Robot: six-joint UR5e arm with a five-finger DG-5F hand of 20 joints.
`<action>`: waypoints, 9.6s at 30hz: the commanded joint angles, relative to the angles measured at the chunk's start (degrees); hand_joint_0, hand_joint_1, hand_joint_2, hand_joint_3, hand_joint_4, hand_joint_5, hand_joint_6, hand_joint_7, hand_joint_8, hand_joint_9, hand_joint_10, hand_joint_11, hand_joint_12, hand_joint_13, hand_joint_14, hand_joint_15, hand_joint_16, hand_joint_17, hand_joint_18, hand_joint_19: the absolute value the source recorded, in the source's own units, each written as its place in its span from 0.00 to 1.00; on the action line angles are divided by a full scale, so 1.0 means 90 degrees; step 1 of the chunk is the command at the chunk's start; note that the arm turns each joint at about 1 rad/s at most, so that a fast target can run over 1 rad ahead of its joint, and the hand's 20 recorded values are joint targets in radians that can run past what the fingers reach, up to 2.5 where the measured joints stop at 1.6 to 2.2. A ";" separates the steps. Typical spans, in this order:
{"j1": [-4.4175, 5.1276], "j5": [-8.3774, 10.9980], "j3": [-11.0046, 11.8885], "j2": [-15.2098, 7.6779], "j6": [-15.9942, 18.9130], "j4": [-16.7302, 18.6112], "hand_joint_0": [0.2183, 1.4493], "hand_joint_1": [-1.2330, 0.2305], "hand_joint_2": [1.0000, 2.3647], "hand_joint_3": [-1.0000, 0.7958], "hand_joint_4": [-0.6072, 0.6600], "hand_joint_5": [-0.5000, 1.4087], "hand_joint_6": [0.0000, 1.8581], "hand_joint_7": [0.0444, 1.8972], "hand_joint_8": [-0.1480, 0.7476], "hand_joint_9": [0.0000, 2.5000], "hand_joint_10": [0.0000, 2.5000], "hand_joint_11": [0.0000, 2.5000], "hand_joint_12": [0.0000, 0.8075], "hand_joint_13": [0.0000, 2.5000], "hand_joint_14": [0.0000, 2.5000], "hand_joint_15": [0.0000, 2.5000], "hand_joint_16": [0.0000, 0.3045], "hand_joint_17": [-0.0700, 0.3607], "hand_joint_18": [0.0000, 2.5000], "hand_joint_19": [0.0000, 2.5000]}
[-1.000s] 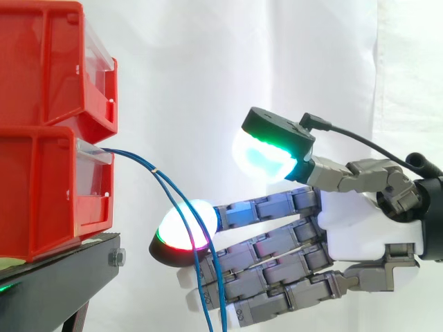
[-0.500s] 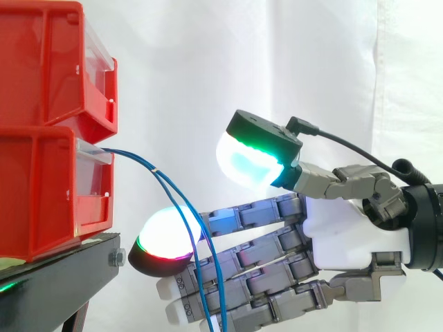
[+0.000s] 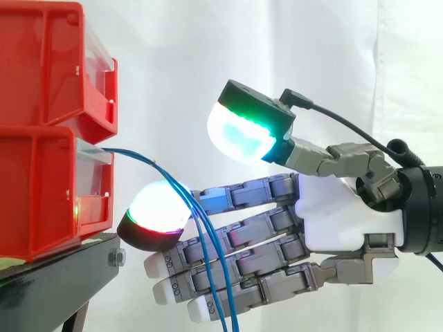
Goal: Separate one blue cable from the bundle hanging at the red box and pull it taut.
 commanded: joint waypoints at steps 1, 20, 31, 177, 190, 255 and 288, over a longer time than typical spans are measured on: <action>0.0020 -0.0005 0.0003 0.0002 0.0004 0.0016 0.27 0.39 0.00 0.28 0.70 0.17 0.27 0.49 0.48 0.14 0.00 0.07 0.35 0.13 0.00 0.01 0.11 0.33 0.11 0.00; 0.0010 -0.0132 0.0061 0.0012 0.0043 -0.0004 0.30 0.39 0.01 0.35 0.60 0.18 0.27 0.71 0.48 0.15 0.00 0.08 0.34 0.13 0.00 0.01 0.10 0.32 0.11 0.00; -0.0039 -0.0406 0.0129 0.0168 0.0043 -0.0023 0.31 0.40 0.01 0.37 0.61 0.17 0.35 0.64 0.48 0.16 0.00 0.09 0.33 0.13 0.00 0.01 0.10 0.32 0.11 0.00; -0.0215 -0.0406 0.0081 0.0334 0.0043 -0.0668 0.40 0.17 0.00 0.28 0.63 0.17 0.48 0.71 0.48 0.27 0.01 0.21 0.36 0.20 0.00 0.05 0.11 0.33 0.19 0.03; -0.0234 -0.0415 0.0081 0.0334 0.0043 -0.0668 0.23 0.18 0.00 0.28 0.62 0.18 0.47 0.67 0.51 0.28 0.01 0.21 0.38 0.20 0.00 0.06 0.12 0.36 0.18 0.04; -0.0381 -0.0074 -0.0144 0.0334 -0.0211 -0.0639 0.23 0.50 0.00 0.28 0.64 0.16 0.47 0.63 0.53 0.26 0.01 0.21 0.41 0.18 0.00 0.06 0.14 0.38 0.16 0.06; -0.0351 -0.0093 -0.0144 0.0334 -0.0201 -0.0609 0.34 0.28 0.00 0.28 0.68 0.17 0.47 0.70 0.47 0.27 0.01 0.22 0.38 0.17 0.00 0.05 0.12 0.35 0.15 0.04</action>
